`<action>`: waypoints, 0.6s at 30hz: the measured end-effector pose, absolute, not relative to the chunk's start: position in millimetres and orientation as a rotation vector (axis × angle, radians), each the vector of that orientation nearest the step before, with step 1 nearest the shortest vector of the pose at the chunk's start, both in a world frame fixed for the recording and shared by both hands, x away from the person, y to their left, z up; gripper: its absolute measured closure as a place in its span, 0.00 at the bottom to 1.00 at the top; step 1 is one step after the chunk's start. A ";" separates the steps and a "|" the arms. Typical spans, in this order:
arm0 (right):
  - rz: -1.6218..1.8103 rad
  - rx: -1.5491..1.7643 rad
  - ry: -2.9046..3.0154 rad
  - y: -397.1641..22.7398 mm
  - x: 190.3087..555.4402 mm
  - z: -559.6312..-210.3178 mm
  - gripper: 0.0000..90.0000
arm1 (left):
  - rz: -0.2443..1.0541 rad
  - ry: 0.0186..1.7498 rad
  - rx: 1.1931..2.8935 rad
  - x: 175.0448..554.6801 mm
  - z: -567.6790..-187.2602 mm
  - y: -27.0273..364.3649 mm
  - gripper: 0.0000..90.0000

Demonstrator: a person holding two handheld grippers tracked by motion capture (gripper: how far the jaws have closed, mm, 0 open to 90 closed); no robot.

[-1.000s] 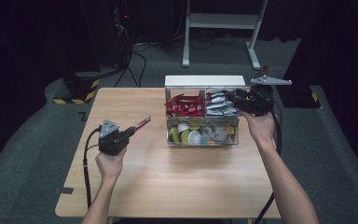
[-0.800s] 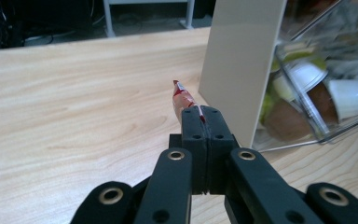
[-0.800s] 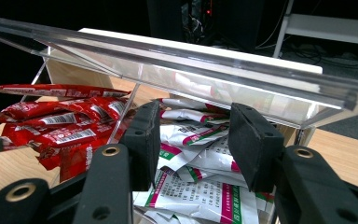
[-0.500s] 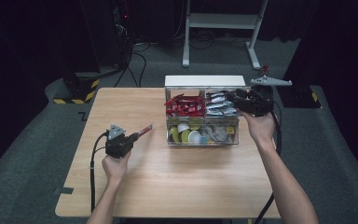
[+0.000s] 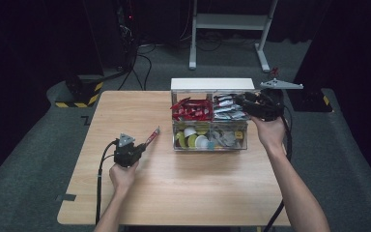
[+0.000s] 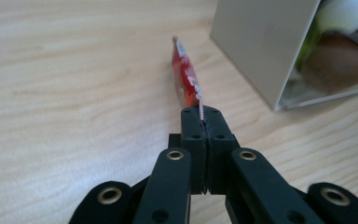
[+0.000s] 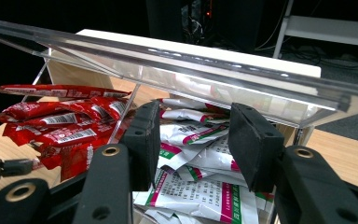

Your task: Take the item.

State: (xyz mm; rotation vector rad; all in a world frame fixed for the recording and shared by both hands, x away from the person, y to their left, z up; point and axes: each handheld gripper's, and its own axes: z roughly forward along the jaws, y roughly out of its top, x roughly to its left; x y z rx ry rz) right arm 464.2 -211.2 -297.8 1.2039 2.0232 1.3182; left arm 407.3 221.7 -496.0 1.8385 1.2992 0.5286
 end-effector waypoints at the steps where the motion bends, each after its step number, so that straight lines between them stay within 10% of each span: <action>1: 1.317 1.203 2.023 -211.1 464.2 -297.8 0.60 | 0.522 1.307 1.842 408.0 -498.6 221.9 0.99; 18: 1.303 1.199 2.035 -210.8 464.9 -296.0 0.60 | 0.494 1.385 1.898 409.2 -522.7 222.0 0.94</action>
